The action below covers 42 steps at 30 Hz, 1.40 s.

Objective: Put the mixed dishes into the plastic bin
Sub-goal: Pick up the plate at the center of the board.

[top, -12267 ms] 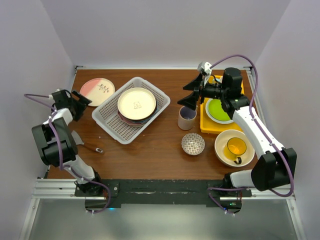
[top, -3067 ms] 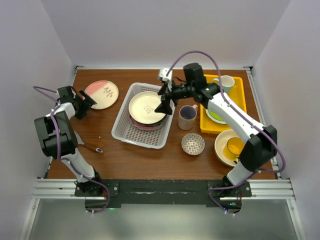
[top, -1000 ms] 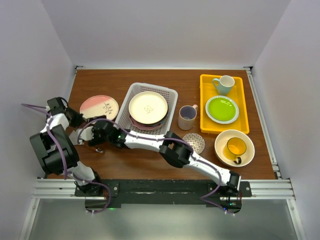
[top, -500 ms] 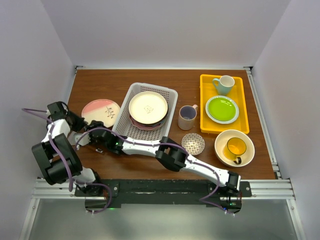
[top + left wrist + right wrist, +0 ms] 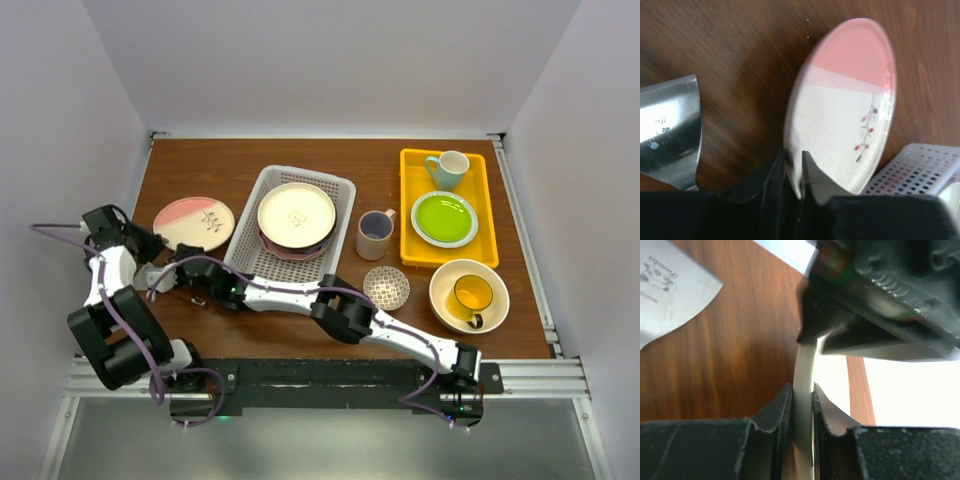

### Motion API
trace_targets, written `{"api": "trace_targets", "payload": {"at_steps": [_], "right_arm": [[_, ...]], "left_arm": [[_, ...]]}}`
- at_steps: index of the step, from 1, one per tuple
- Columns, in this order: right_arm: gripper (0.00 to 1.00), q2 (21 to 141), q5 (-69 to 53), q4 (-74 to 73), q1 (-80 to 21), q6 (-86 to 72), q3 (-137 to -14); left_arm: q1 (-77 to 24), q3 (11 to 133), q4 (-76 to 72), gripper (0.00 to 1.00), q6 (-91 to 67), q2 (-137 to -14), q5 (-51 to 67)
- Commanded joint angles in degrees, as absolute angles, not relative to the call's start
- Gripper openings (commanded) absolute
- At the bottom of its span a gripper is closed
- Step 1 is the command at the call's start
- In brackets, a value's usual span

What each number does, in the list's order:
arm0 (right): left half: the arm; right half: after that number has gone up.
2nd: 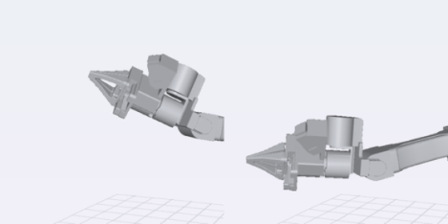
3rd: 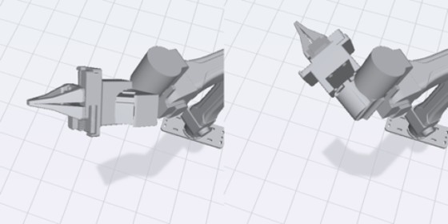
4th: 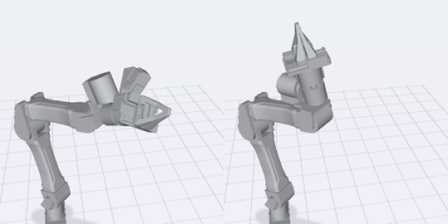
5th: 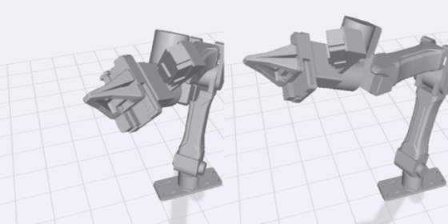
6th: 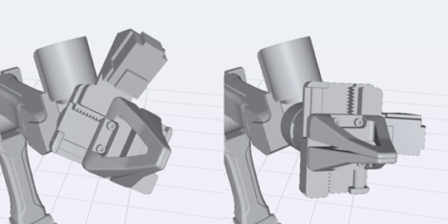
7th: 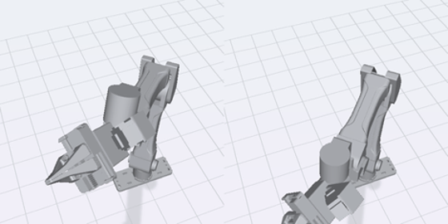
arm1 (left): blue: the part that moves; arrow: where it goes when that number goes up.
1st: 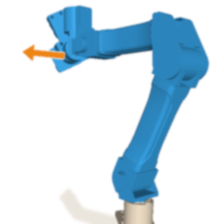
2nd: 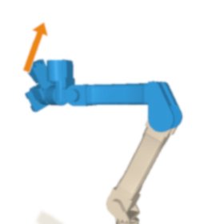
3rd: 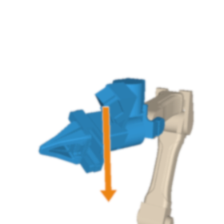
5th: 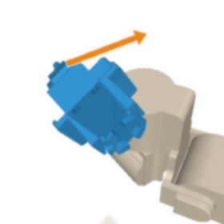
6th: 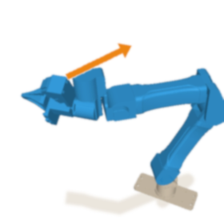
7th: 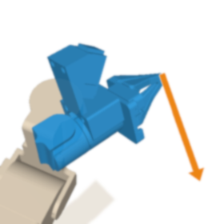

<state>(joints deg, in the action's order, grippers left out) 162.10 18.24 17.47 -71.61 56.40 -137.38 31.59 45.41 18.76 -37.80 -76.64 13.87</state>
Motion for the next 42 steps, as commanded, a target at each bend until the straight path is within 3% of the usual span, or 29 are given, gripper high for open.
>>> {"api": "trace_targets", "payload": {"at_steps": [1, 2, 5, 8, 22, 42], "right_arm": [[0.00, 156.5, 19.1, 17.8, -70.3, 56.4, -135.8], [0.00, 156.1, 18.6, 17.7, -70.3, 56.1, -135.7], [0.00, 154.3, 17.2, 17.5, -70.3, 55.8, -135.2], [0.00, 152.1, 15.9, 17.7, -70.2, 55.6, -134.5], [0.00, 146.1, 11.9, 10.6, -70.0, 50.0, -141.9], [0.00, 138.2, 6.9, 1.9, -67.2, 46.6, -149.3]], "left_arm": [[34.0, 47.5, 16.5, 0.50, -39.2, -71.1, 17.9], [34.2, 48.2, 16.9, 0.63, -39.3, -70.9, 18.1], [34.8, 50.4, 17.9, 0.74, -39.6, -70.5, 18.6], [35.0, 53.8, 20.5, 0.77, -39.6, -70.7, 18.2], [35.3, 67.6, 30.9, 0.82, -40.3, -72.8, 16.6], [36.6, 66.7, 30.6, 0.83, -43.1, -72.1, 21.2]]}}
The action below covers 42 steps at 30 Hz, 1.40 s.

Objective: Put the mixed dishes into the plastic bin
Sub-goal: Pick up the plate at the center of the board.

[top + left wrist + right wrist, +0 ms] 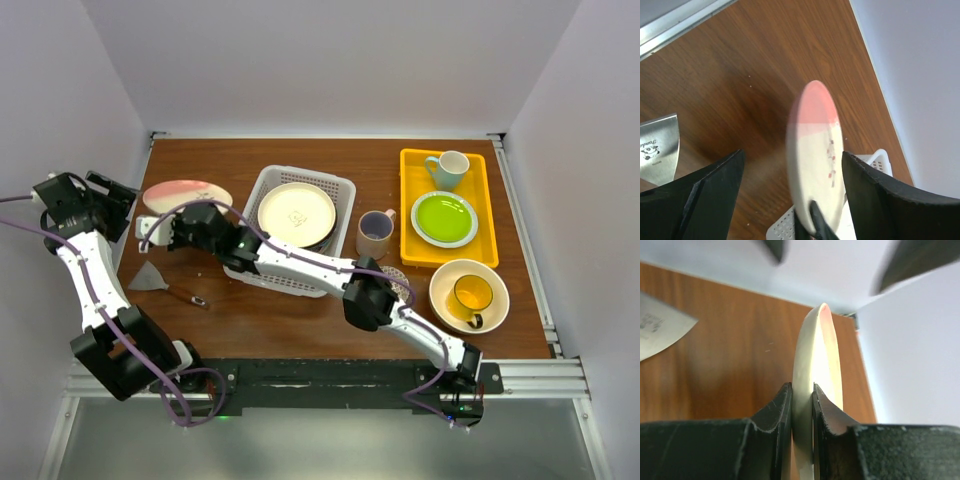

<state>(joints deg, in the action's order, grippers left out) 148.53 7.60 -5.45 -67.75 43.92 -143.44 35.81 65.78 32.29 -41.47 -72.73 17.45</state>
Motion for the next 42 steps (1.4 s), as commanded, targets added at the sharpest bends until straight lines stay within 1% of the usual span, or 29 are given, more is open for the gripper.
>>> {"api": "trace_targets", "payload": {"at_steps": [1, 9, 17, 27, 32, 33, 35, 36, 42], "right_arm": [[0.00, 137.3, 6.9, 1.8, -67.2, 46.8, -149.2], [0.00, 132.3, 6.0, -3.3, -66.4, 46.0, -149.6], [0.00, 125.2, 5.4, -8.3, -65.7, 48.2, -141.6], [0.00, 118.7, 5.1, -13.9, -65.2, 54.4, -133.7], [0.00, 113.2, 7.0, -16.7, -64.4, 57.5, -127.7], [0.00, 112.4, 7.5, -17.1, -64.3, 58.2, -125.9], [0.00, 109.9, 9.0, -19.0, -64.2, 59.5, -123.8], [0.00, 109.1, 9.8, -19.6, -64.2, 61.2, -121.5], [0.00, 102.2, 12.3, -24.9, -62.6, 62.7, -113.4]], "left_arm": [[36.6, 66.9, 30.6, 0.83, -43.0, -72.0, 21.3], [36.7, 66.9, 30.5, 0.83, -43.2, -71.5, 22.7], [36.7, 66.2, 28.2, 0.83, -43.7, -71.3, 27.1], [36.6, 62.2, 21.3, 0.84, -44.9, -71.6, 37.2], [35.3, 59.4, 16.0, 0.89, -45.0, -71.9, 40.6], [34.5, 59.0, 15.0, 0.93, -44.8, -72.1, 41.6], [33.5, 57.9, 12.4, 0.96, -44.0, -72.7, 42.9], [32.1, 57.8, 11.7, 1.00, -43.4, -73.0, 43.8], [26.2, 59.4, 13.4, 1.00, -36.3, -76.0, 43.8]]}}
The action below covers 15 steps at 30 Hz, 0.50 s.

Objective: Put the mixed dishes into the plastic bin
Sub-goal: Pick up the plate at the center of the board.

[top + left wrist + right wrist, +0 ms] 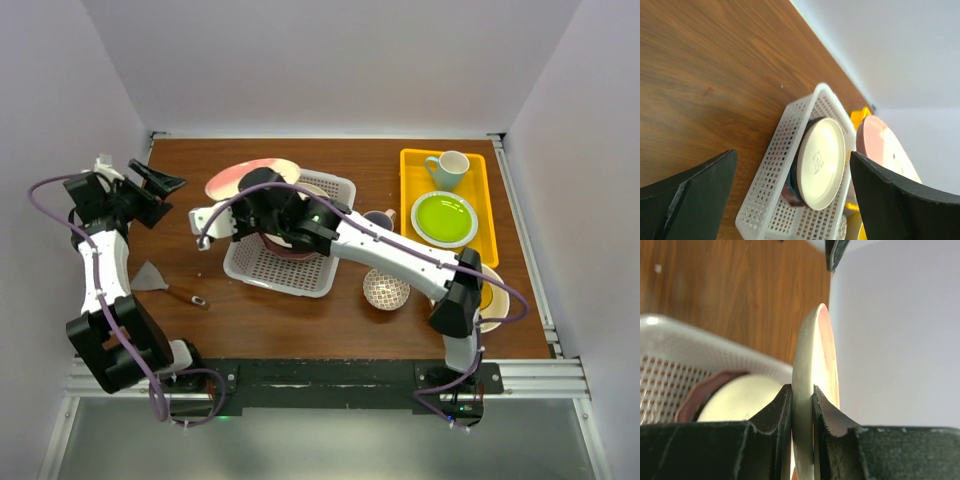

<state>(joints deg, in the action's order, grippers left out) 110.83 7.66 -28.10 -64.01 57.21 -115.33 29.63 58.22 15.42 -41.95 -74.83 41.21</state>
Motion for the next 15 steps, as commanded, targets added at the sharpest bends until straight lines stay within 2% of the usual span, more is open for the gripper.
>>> {"api": "trace_targets", "payload": {"at_steps": [1, 15], "right_arm": [[0.00, 101.5, 12.4, -25.9, -62.4, 62.6, -112.6], [0.00, 94.8, 11.9, -32.7, -58.7, 59.9, -106.3]], "left_arm": [[25.5, 59.4, 13.5, 1.00, -35.3, -76.6, 43.5], [15.3, 56.6, 18.0, 1.00, -20.7, -79.6, 31.4]]}}
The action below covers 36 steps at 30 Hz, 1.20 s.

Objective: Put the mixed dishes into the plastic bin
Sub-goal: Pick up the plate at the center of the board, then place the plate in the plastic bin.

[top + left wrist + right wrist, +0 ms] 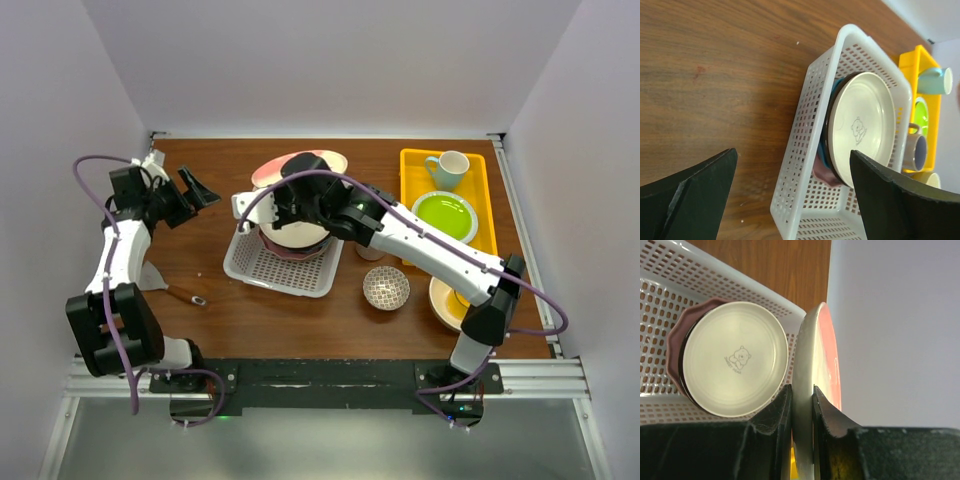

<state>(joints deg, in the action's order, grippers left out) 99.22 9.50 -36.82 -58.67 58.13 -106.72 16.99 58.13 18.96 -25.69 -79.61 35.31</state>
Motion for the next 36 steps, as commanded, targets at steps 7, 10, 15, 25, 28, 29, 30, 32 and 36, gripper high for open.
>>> {"api": "trace_targets", "payload": {"at_steps": [7, 10, 15, 25, 28, 29, 30, 32, 36], "right_arm": [[0.00, 94.3, 12.2, -32.6, -58.6, 59.2, -103.4], [0.00, 94.5, 12.0, -32.4, -58.6, 58.4, -102.8], [0.00, 94.4, 12.0, -31.4, -58.6, 57.7, -101.6], [0.00, 94.3, 12.0, -28.5, -58.6, 57.0, -97.4], [0.00, 94.3, 11.9, -27.6, -58.6, 56.9, -96.8], [0.00, 94.3, 11.8, -27.3, -58.7, 56.9, -96.6], [0.00, 94.2, 11.9, -27.2, -58.6, 57.0, -96.3], [0.00, 94.0, 11.8, -26.8, -58.6, 57.0, -95.7], [0.00, 93.7, 11.6, -26.5, -58.7, 56.4, -94.7]], "left_arm": [[15.1, 49.2, 13.5, 1.00, -19.6, -79.6, 29.5], [14.9, 50.1, 14.9, 1.00, -19.0, -79.4, 29.0], [14.9, 49.6, 15.1, 1.00, -18.8, -78.0, 28.0], [14.9, 49.6, 15.3, 1.00, -18.7, -77.8, 27.0], [14.9, 49.6, 15.5, 1.00, -18.5, -77.8, 26.7], [14.9, 49.5, 15.4, 1.00, -18.5, -77.9, 26.7], [14.9, 49.6, 15.4, 1.00, -18.6, -78.0, 26.7], [14.9, 49.6, 15.4, 1.00, -18.6, -78.0, 26.6], [14.9, 49.7, 15.5, 1.00, -18.6, -78.0, 26.5]]}}
